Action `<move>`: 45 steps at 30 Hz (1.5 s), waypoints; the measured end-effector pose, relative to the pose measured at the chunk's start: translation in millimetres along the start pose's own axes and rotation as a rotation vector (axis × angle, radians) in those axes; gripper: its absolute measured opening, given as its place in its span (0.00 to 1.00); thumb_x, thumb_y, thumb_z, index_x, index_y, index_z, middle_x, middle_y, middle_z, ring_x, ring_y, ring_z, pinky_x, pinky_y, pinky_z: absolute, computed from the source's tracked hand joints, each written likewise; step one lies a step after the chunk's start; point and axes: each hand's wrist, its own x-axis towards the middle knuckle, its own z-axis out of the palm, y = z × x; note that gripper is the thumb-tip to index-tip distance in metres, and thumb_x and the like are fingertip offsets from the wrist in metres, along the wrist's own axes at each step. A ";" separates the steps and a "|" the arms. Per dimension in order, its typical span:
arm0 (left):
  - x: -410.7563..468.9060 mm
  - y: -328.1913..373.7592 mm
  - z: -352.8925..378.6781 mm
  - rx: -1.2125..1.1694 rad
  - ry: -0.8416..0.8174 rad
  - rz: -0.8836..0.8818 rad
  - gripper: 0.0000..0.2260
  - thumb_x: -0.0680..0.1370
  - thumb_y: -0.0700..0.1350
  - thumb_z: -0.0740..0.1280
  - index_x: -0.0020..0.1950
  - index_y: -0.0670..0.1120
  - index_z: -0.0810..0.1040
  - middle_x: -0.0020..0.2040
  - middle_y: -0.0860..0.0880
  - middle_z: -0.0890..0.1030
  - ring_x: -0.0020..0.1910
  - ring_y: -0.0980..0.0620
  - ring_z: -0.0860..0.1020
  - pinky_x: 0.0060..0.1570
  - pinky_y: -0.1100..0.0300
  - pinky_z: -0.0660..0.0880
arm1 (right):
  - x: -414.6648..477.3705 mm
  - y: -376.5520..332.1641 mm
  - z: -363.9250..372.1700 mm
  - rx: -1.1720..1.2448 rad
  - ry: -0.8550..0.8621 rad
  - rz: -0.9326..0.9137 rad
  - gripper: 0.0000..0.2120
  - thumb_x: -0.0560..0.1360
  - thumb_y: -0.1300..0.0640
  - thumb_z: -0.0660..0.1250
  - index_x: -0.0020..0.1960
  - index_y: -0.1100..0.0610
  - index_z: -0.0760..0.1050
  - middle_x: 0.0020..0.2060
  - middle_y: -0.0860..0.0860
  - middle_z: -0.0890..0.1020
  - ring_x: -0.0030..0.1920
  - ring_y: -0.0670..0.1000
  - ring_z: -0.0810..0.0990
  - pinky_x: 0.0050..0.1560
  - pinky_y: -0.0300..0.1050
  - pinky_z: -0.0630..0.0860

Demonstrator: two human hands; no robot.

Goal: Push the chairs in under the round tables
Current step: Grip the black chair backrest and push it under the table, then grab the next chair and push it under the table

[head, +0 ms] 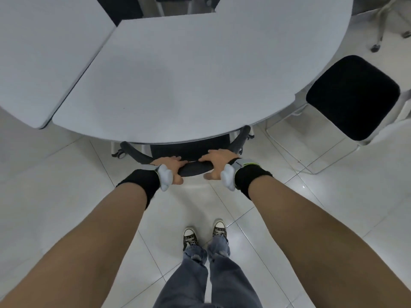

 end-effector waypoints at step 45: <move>165.2 771.3 -227.5 0.219 0.257 0.326 0.27 0.79 0.58 0.58 0.72 0.44 0.61 0.71 0.45 0.67 0.66 0.42 0.70 0.60 0.51 0.69 | -523.7 628.5 -60.8 0.359 0.348 0.712 0.29 0.80 0.39 0.45 0.77 0.51 0.54 0.78 0.48 0.53 0.77 0.51 0.50 0.74 0.50 0.49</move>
